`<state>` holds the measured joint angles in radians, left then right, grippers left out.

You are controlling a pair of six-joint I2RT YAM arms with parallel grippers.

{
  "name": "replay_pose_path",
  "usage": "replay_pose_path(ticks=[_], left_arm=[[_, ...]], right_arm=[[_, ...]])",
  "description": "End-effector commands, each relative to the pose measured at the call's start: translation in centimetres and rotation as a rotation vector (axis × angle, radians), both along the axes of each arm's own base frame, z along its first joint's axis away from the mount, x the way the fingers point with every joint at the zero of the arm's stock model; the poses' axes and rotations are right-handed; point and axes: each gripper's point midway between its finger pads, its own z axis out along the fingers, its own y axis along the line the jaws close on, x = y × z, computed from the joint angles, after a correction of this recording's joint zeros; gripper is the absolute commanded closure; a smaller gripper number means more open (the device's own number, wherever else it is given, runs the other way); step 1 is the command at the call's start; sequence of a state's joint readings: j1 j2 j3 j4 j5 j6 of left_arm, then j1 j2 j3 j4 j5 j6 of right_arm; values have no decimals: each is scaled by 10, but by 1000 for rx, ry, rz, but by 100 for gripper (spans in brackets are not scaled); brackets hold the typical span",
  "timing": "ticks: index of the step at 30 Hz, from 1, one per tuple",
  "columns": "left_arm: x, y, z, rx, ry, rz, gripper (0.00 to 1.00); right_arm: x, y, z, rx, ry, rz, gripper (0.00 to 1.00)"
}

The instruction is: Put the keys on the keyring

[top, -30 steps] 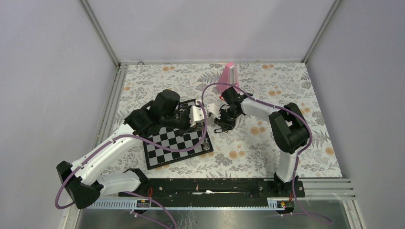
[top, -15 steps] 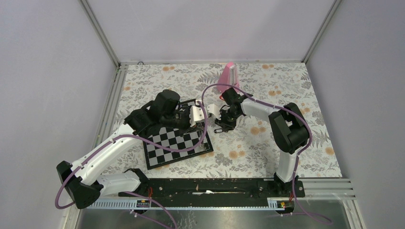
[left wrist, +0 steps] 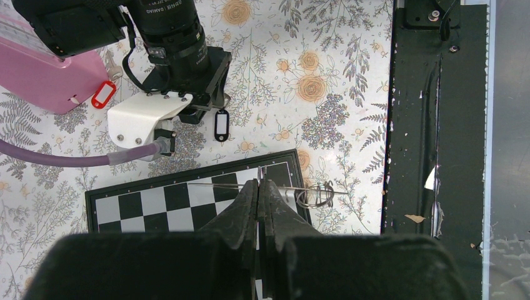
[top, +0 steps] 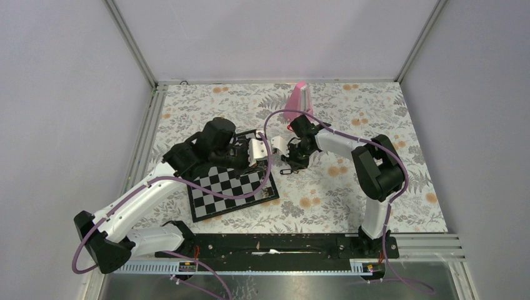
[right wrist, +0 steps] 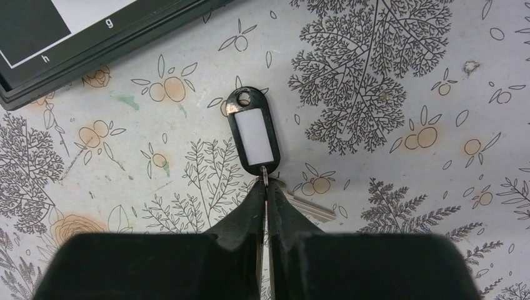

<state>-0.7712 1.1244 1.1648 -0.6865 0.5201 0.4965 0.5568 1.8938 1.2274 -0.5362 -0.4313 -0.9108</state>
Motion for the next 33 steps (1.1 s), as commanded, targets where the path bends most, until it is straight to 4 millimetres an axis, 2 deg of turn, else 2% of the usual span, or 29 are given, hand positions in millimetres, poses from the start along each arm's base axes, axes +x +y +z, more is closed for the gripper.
replay_pose_path(ticks=[1,4,6,12,23,28,33], left_arm=[[3,-4,19,-64,-55,-9,100],[7,-4,22,-69,-60,10,100],[11,-5,28,-84,-57,28,100],[23,-13,45,-130,-30,61,100],[59,-37,80,-209,-23,125,100],[80,-44,93,-208,-71,164,100],[90,-51,99,-217,-94,175,100]], right_arm=[[-3,5,5,16,5,4,94],[-2,7,19,50,3,-4,99],[1,7,35,96,9,-28,100],[8,6,110,310,-28,-104,100],[-22,-1,232,548,-232,-140,100],[-36,3,270,638,-241,-142,100],[-47,11,294,724,-199,-129,100]])
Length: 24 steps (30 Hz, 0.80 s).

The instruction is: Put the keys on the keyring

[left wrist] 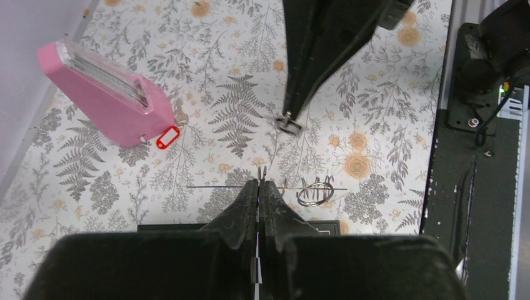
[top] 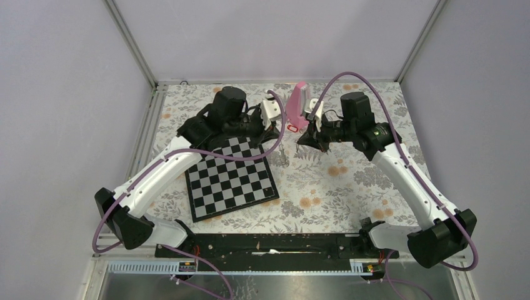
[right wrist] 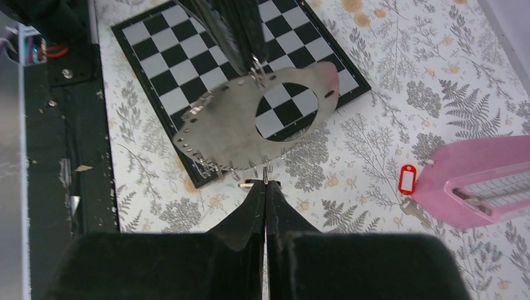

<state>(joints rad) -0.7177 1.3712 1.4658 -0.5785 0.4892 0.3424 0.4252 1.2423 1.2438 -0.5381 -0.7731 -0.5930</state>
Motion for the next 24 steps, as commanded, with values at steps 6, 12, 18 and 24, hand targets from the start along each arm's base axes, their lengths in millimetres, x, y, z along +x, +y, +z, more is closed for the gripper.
replay_pose_path(ticks=[6,12,18,24], left_arm=[[18,-12,35,-75,-115,64,100],[9,-17,22,-59,-141,38,100],[9,-17,15,-56,-166,65,100],[9,-13,14,-53,-178,84,100]], right_arm=[[-18,19,57,182,52,60,100],[-14,27,62,231,114,53,100],[-9,31,53,249,164,36,100],[-6,29,38,230,203,12,100]])
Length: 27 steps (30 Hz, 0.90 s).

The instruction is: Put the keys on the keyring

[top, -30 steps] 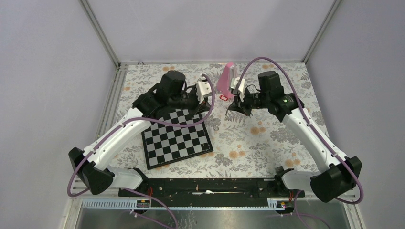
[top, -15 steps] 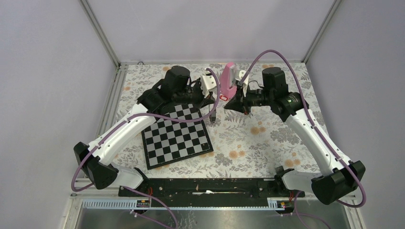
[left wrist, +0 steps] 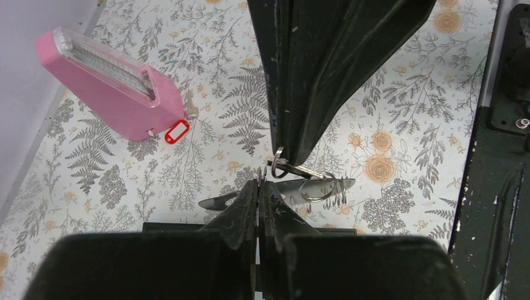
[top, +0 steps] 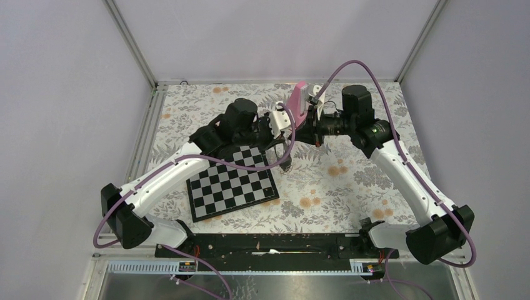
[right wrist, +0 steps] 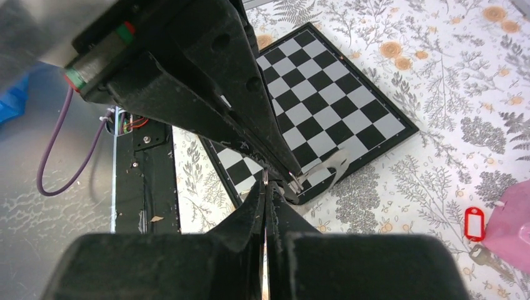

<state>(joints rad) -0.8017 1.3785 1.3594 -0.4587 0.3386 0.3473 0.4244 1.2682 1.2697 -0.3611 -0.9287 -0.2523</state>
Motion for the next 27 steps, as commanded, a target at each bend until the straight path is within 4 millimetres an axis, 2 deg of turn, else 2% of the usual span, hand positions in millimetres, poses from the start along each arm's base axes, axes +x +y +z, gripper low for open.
replay_pose_path(ticks=[1,9,21,27], left_arm=[[5,3,43,-97,-129,34,100],[10,7,42,-85,-156,61,100],[4,1,36,-79,-142,31,100],[2,1,32,-73,-140,25,100]], right_arm=[[2,2,-5,11,28,-1,100],[0,-4,-11,-21,16,-9,100],[7,5,-22,-6,97,10,100],[8,7,-18,6,98,16,100]])
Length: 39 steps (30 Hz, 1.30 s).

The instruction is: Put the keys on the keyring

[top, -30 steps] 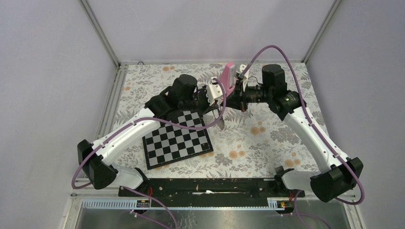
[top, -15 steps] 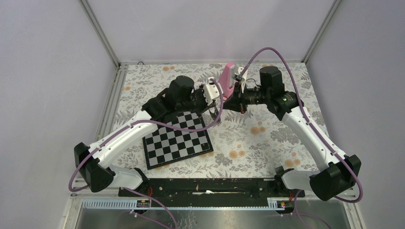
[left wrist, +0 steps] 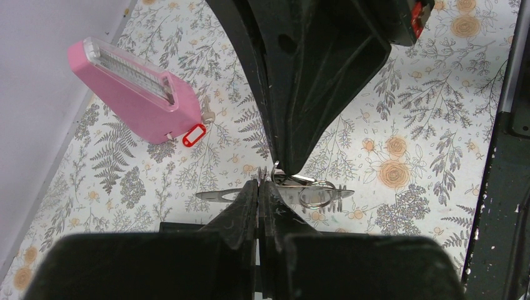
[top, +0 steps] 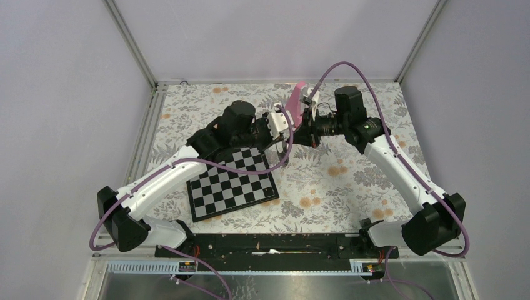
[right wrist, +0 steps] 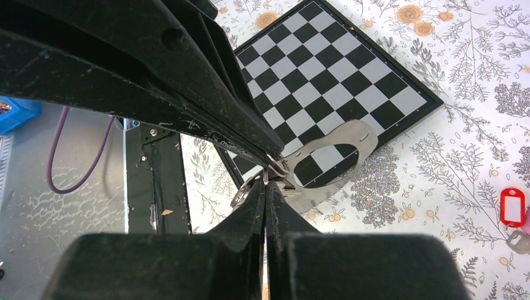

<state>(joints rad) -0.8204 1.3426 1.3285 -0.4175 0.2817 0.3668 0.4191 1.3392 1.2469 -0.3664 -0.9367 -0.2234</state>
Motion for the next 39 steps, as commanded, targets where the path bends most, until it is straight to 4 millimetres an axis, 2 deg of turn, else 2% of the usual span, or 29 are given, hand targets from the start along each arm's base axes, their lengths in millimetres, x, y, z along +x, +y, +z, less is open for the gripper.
replay_pose_path(ticks=[1,29,39], left_arm=[[1,-3,23,-61,-74,-3,100],[-3,-6,20,-58,-67,-18,100],[-8,-7,21,-71,-61,-37,100]], right_arm=[[0,4,13,41,-19,22,100],[3,3,6,35,-12,5,100],[5,0,-5,23,-6,-13,100]])
